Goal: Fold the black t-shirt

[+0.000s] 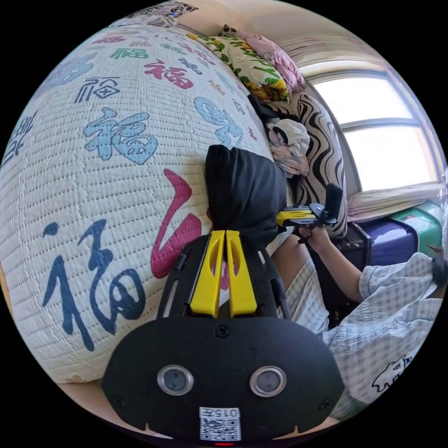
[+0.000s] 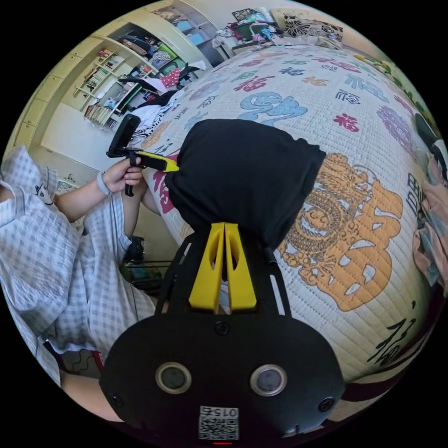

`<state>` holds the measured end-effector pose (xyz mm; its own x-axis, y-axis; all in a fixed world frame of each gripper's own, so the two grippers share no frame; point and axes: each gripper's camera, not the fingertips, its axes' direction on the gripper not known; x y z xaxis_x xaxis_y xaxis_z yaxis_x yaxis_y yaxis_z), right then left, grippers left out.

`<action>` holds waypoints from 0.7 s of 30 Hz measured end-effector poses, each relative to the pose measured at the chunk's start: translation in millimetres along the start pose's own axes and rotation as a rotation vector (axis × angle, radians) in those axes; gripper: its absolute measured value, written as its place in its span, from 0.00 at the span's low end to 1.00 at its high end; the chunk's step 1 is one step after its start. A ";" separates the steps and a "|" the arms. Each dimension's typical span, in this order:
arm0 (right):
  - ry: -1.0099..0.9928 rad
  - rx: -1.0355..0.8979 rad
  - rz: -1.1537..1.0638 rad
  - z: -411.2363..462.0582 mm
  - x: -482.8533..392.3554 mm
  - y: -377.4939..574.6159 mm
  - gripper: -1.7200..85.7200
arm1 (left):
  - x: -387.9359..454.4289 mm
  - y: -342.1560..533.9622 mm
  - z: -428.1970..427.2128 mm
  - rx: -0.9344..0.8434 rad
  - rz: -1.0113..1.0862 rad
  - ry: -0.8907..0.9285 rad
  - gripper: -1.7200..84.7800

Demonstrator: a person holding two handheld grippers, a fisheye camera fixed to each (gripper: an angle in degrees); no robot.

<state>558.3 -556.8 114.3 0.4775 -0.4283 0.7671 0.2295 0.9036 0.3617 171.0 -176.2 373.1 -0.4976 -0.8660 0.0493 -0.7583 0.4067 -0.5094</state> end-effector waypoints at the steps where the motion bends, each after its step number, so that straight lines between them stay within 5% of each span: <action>1: -0.013 -0.004 0.018 2.4 2.8 -4.6 0.01 | 0.3 0.4 -2.2 -0.001 -0.003 0.003 0.01; 8: -0.089 0.006 0.132 2.6 23.2 -14.8 0.03 | 5.2 10.6 -41.6 -0.018 -0.008 0.108 0.03; 14: -0.274 0.215 0.187 -21.5 50.1 -21.6 0.21 | 3.6 13.8 -106.3 0.089 0.022 0.167 0.16; 21: -0.494 0.135 0.252 31.9 95.2 -73.7 0.21 | -1.4 -7.9 -119.1 0.010 0.029 0.393 0.18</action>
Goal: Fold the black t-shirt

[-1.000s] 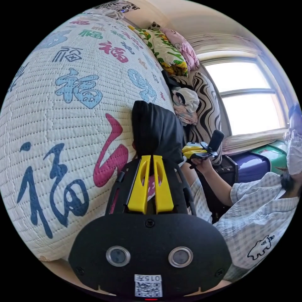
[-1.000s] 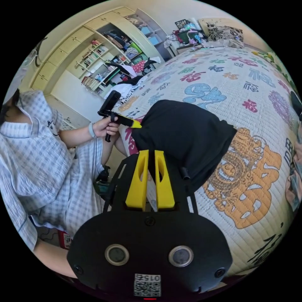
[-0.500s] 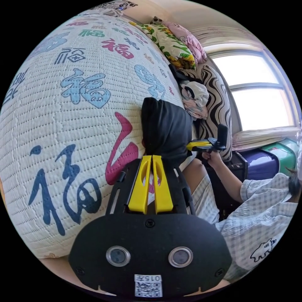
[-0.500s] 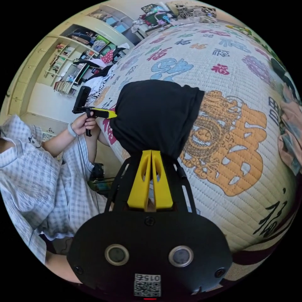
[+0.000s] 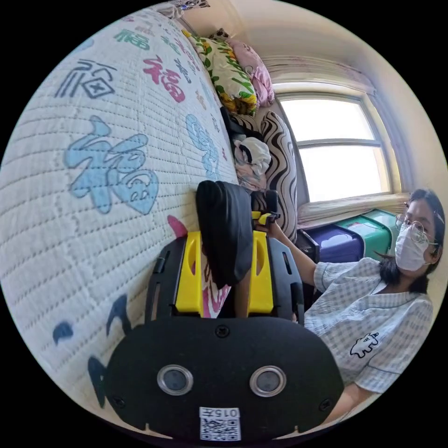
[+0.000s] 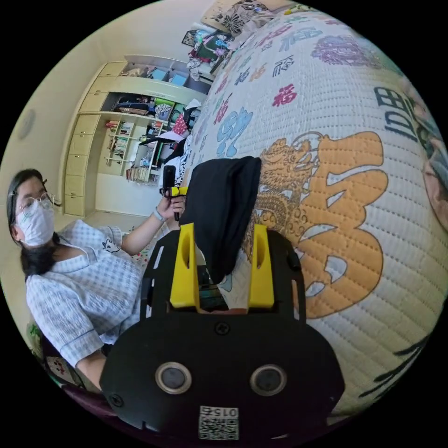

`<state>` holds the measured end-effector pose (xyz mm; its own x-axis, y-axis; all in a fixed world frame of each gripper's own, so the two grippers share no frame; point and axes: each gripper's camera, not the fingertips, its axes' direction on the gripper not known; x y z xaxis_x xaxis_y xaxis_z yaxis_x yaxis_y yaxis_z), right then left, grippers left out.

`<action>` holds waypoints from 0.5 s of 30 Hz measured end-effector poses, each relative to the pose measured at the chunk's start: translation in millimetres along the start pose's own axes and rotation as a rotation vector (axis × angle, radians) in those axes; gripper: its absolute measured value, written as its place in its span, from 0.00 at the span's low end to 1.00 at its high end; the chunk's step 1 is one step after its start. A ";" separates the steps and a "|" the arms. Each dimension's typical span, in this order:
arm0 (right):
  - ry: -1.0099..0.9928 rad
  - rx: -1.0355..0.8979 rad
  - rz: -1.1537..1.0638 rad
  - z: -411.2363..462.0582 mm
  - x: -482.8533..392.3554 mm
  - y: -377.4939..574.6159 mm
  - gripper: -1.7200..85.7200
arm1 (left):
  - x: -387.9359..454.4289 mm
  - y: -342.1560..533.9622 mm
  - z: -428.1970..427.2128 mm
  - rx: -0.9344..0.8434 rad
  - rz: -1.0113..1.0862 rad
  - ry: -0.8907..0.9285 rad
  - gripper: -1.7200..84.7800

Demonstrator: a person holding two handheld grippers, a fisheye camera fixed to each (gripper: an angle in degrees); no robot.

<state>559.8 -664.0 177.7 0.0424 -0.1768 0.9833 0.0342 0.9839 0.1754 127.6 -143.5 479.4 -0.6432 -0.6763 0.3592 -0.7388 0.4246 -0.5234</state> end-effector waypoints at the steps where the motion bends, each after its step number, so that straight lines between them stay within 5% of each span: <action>1: -0.054 0.008 0.010 4.2 6.3 -5.9 0.20 | 2.1 -1.4 0.4 -0.012 0.003 0.008 0.18; 4: -0.193 0.049 0.028 24.0 16.3 -20.6 0.16 | 15.5 -5.0 -3.2 -0.049 0.018 0.018 0.16; 15: -0.088 0.036 -0.005 101.4 -54.5 -73.5 0.08 | 87.0 40.8 -100.5 0.041 -0.028 0.076 0.09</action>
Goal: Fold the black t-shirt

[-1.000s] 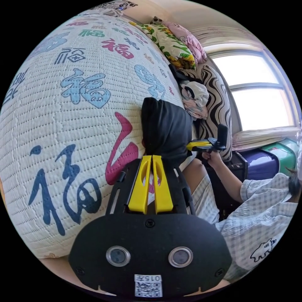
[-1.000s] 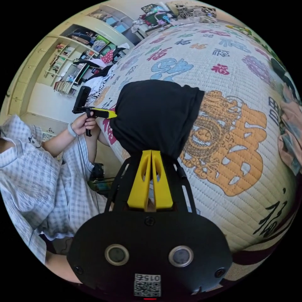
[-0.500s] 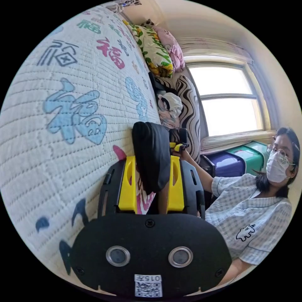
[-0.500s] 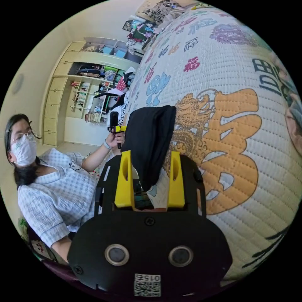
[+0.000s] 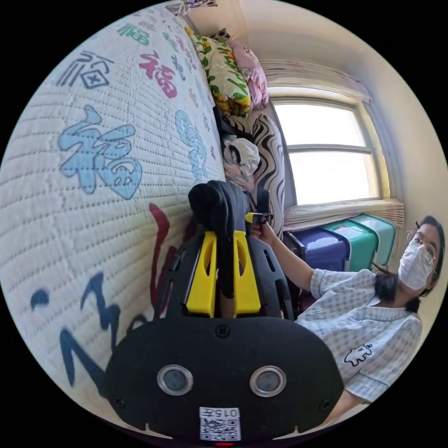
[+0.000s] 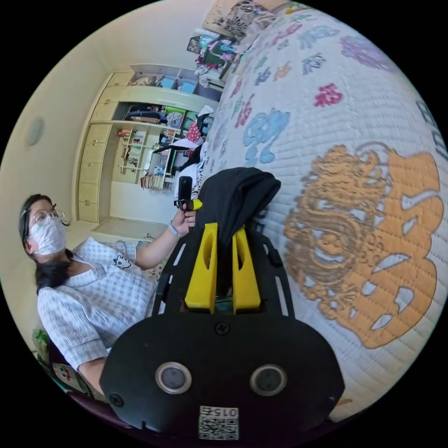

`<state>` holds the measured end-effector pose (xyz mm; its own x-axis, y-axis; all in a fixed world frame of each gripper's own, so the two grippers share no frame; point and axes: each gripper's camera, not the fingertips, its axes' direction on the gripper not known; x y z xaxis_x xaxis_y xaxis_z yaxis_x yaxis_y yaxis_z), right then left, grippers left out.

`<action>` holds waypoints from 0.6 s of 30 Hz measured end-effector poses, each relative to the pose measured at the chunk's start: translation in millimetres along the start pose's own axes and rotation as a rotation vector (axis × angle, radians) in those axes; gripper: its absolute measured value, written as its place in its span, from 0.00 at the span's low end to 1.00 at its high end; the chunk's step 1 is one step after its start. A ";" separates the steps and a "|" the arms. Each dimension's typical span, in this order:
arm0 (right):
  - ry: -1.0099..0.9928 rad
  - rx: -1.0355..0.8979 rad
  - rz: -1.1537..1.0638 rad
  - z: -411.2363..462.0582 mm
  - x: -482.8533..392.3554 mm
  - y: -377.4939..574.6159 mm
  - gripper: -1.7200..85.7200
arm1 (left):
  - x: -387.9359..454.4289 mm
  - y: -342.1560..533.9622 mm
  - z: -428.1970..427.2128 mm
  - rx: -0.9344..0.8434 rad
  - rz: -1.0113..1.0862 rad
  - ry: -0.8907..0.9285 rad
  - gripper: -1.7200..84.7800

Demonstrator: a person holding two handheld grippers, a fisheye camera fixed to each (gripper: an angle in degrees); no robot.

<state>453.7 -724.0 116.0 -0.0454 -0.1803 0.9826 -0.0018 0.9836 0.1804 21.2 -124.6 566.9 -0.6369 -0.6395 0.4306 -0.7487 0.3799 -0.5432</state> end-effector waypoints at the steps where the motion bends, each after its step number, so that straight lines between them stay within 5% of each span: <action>1: 0.009 -0.019 -0.030 14.8 -17.3 -8.4 0.08 | 6.8 5.1 -9.4 0.012 0.010 0.006 0.08; 8: -0.062 -0.126 -0.199 144.3 -113.6 -90.7 0.08 | 88.0 86.4 -171.9 0.242 0.085 -0.024 0.08; 18: -0.009 -0.389 -0.346 422.0 -281.5 -282.0 0.08 | 190.1 171.4 -442.3 0.535 0.046 -0.354 0.08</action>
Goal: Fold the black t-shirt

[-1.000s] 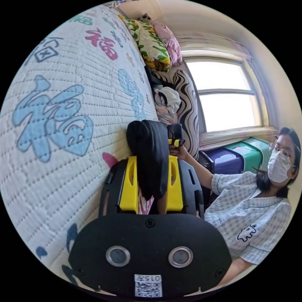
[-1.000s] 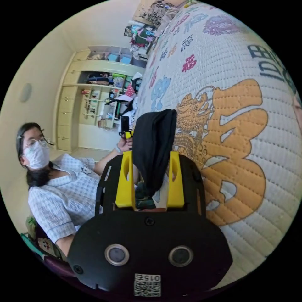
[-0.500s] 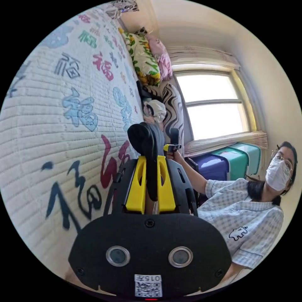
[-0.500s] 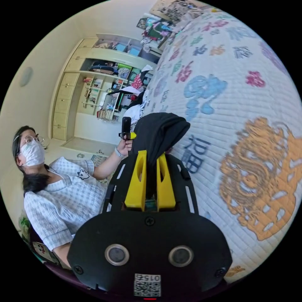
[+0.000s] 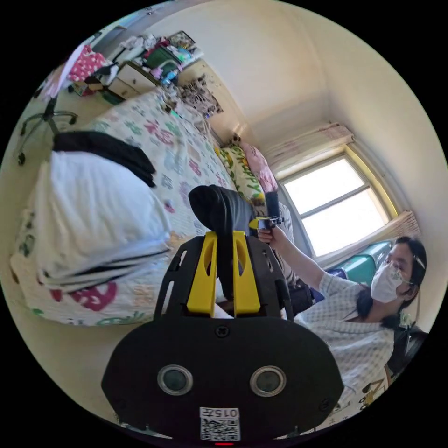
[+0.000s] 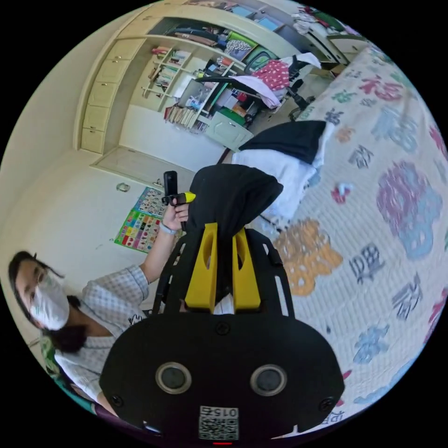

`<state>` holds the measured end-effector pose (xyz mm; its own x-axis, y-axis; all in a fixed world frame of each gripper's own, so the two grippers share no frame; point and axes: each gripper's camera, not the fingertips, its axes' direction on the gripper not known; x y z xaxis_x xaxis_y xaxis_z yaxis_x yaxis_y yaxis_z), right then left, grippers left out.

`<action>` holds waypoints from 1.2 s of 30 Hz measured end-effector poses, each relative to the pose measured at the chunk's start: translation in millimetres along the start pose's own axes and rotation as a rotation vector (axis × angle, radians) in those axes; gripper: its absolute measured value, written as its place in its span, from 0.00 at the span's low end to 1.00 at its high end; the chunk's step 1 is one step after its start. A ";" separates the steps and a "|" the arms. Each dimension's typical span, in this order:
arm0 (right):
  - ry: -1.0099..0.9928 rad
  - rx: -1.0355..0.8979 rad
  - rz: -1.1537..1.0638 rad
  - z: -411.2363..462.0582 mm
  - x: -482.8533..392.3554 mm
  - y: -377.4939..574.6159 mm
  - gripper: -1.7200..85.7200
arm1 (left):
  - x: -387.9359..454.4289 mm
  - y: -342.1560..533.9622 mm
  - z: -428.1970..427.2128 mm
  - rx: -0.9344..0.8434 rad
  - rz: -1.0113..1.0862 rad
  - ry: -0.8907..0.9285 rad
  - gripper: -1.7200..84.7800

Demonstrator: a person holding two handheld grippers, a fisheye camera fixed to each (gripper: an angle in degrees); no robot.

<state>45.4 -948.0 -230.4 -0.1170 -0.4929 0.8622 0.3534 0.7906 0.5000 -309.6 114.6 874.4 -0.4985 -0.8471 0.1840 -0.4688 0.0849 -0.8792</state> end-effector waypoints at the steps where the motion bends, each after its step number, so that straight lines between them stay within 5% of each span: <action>1: 0.046 -0.016 -0.005 13.0 -12.5 -36.5 0.08 | 0.5 -7.6 -13.6 0.021 -0.003 -0.013 0.08; 15: 0.463 -0.093 -0.197 86.4 -97.3 -261.6 0.08 | 14.9 -102.1 -154.8 0.283 -0.075 -0.100 0.08; 28: -0.013 -0.055 0.183 173.7 162.0 -289.2 0.08 | -86.2 -116.5 -92.2 0.057 -0.370 -0.442 0.08; 36: -0.059 0.012 0.061 152.7 143.8 -273.1 0.12 | -39.8 -82.1 -111.2 0.105 -0.236 -0.481 0.11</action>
<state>-209.6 -1179.4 -230.5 -0.1502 -0.4219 0.8941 0.3508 0.8228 0.4472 -332.3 199.6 988.2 0.0125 -0.9833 0.1815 -0.4397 -0.1685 -0.8822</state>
